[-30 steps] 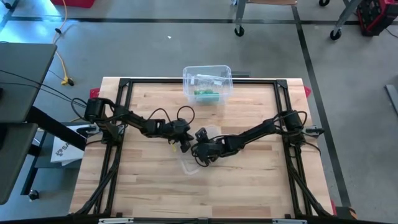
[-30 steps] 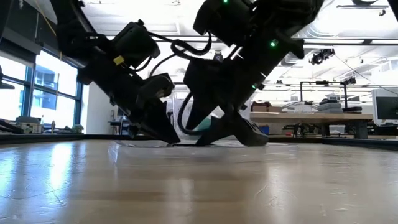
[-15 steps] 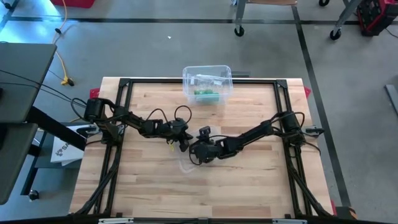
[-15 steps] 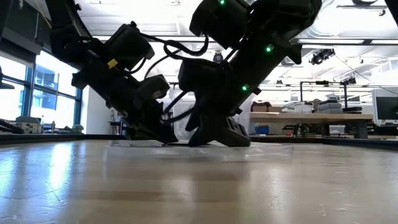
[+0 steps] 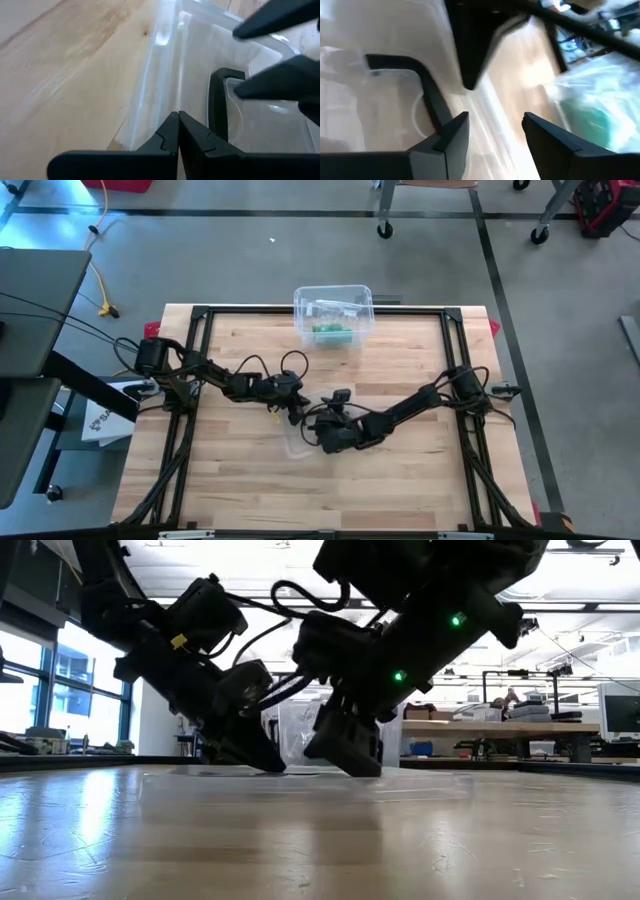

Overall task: Roll bandage
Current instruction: Close the transparent bin

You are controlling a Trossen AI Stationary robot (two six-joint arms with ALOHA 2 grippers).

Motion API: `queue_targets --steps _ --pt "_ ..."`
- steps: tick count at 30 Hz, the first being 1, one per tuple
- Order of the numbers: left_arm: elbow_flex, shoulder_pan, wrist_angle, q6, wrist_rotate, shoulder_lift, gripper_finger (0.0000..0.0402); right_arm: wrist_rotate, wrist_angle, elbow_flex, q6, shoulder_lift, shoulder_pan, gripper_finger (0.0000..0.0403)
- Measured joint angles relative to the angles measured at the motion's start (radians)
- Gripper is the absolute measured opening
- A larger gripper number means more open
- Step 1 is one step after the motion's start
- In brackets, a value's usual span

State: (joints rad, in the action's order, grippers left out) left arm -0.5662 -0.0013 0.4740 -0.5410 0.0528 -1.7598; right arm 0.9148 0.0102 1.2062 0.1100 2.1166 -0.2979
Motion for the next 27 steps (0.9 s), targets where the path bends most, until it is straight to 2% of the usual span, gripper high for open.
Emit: queue_targets --steps 3,6,8,10,12,14,18,20,24,27 --pt "0.000 0.000 -0.005 0.001 0.004 0.000 0.0000 0.072 0.014 -0.001 -0.023 0.000 -0.011 0.0180" --pt "-0.001 0.000 -0.005 0.001 0.004 0.000 0.0000 0.058 0.015 0.000 0.021 -0.001 -0.011 0.0180" --pt "-0.001 0.000 -0.003 0.000 -0.006 0.000 0.0000 -0.024 0.020 0.005 0.110 -0.011 -0.008 0.0180" --pt "-0.001 -0.003 -0.003 0.000 -0.020 -0.001 0.0000 -0.180 0.053 0.016 0.208 -0.027 0.004 0.0180" --pt "-0.001 -0.003 -0.005 -0.002 -0.023 -0.001 0.0000 -0.320 0.128 0.037 0.266 -0.041 0.021 0.0180" --pt "-0.001 -0.003 -0.006 -0.028 -0.022 -0.001 0.0000 -0.403 0.208 0.061 0.296 -0.064 0.042 0.0180" --pt "0.001 -0.003 -0.007 -0.130 -0.013 -0.001 0.0000 -0.512 0.374 0.107 0.328 -0.102 0.088 0.0180" --pt "0.004 -0.007 -0.004 -0.165 -0.003 -0.001 0.0000 -0.533 0.455 0.128 0.317 -0.107 0.110 0.0180" --pt "0.013 -0.017 0.000 -0.208 0.037 -0.001 0.0000 -0.530 0.623 0.205 0.239 -0.113 0.144 0.0181" --pt "0.015 -0.024 0.000 -0.215 0.060 0.000 0.0000 -0.628 0.710 0.247 0.180 -0.113 0.177 0.0181"
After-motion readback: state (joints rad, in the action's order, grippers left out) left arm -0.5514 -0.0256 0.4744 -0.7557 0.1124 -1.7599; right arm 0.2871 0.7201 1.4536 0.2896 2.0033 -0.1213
